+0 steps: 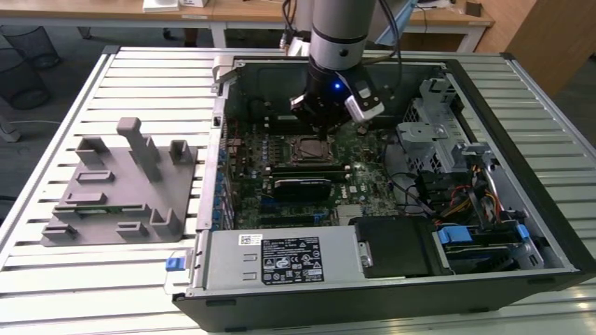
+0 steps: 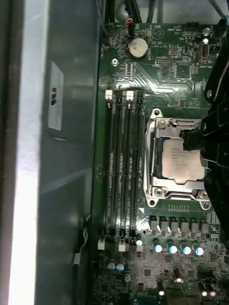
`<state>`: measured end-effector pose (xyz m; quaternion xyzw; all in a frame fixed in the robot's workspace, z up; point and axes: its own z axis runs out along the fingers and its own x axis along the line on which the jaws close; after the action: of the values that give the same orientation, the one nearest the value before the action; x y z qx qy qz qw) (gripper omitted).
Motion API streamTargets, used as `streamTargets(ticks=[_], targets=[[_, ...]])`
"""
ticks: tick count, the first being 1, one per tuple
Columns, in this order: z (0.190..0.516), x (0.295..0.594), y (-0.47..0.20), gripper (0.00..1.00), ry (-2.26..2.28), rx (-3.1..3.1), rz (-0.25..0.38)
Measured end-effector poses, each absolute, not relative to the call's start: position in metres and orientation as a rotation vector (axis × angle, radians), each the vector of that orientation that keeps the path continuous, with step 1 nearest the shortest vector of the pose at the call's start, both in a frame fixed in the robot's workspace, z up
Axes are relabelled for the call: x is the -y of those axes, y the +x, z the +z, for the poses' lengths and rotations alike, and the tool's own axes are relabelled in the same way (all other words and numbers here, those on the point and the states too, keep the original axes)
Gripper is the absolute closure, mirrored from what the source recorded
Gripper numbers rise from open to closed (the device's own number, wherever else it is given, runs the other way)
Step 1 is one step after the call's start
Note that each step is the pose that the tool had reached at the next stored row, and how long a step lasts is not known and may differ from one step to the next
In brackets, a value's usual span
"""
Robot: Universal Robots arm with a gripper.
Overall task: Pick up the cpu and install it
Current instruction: 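Install the second cpu locking lever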
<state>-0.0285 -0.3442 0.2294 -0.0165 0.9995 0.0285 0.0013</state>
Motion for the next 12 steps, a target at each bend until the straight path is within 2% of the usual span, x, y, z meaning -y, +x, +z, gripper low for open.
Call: streamTargets(ticks=[12], targets=[[0.2376,0.3463,-0.0285,0.89,-0.052,-3.138,0.089]])
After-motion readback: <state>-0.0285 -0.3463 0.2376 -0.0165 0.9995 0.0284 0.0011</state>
